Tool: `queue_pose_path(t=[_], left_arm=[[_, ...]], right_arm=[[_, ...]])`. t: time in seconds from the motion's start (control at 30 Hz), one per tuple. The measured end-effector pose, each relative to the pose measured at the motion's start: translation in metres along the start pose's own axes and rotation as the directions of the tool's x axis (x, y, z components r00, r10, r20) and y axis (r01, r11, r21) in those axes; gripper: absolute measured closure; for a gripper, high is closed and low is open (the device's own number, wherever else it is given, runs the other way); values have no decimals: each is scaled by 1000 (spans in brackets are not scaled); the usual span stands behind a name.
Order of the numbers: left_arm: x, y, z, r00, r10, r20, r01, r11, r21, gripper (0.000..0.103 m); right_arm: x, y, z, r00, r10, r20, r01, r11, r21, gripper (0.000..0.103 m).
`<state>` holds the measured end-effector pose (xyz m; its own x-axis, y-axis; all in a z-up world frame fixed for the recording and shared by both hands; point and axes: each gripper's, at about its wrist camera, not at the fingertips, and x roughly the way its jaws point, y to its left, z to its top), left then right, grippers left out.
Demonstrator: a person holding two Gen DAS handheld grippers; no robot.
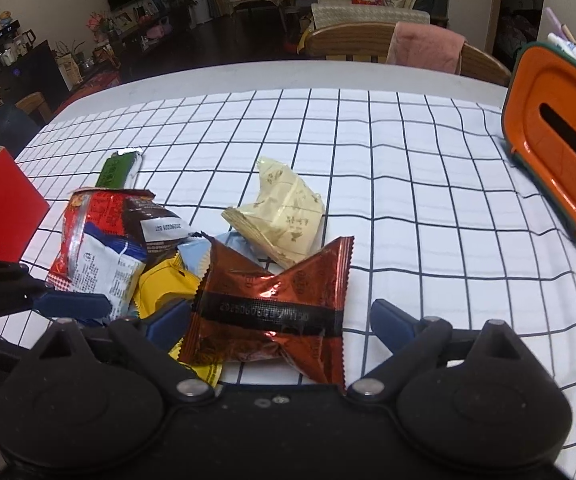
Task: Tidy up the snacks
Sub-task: 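Grasp the brown-red pastry packet with the right tool while the left tool grasps the blue candy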
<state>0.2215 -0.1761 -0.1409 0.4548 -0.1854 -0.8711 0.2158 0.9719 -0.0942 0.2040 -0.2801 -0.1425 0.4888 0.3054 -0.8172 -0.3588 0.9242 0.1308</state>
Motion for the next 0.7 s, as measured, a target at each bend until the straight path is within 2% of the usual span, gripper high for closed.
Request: queue_pose_path(t=[0.03,0.1,0.13,0.3,0.53,0.6,0.7], left_arm=[[0,1,1,1000,-3,2,3,1000,-2,52],[1,1,4,1000,-9,-12,9,1000,-8,68],[1,2,5,999,-30,-27,29,999,-17,70],[7,-2,-1,998,0,-57,1,1000,14,70],[11,5,2,998,-2,-59,0,1000,-20,71],[15,7,3,997,10,-74,-12,1000,-22,83],[18,4,0,996,37,-80,-38,999,-1,87]], right_arm=[[1,-1,0,1000,2,-2,-2,1000,6,8],[5,-1,0,1000,5,-6,-5,1000,24,11],[6,-2,0,1000,7,-8,-7,999,33,12],[13,0,-1,1000,11,-20,-10,999,44,25],[12,-2,-3,1000,25,-9,-24,998,63,34],[10,-2,-3,1000,25,-5,-24,997,70,37],[7,-3,-5,1000,20,1,-20,997,80,40]])
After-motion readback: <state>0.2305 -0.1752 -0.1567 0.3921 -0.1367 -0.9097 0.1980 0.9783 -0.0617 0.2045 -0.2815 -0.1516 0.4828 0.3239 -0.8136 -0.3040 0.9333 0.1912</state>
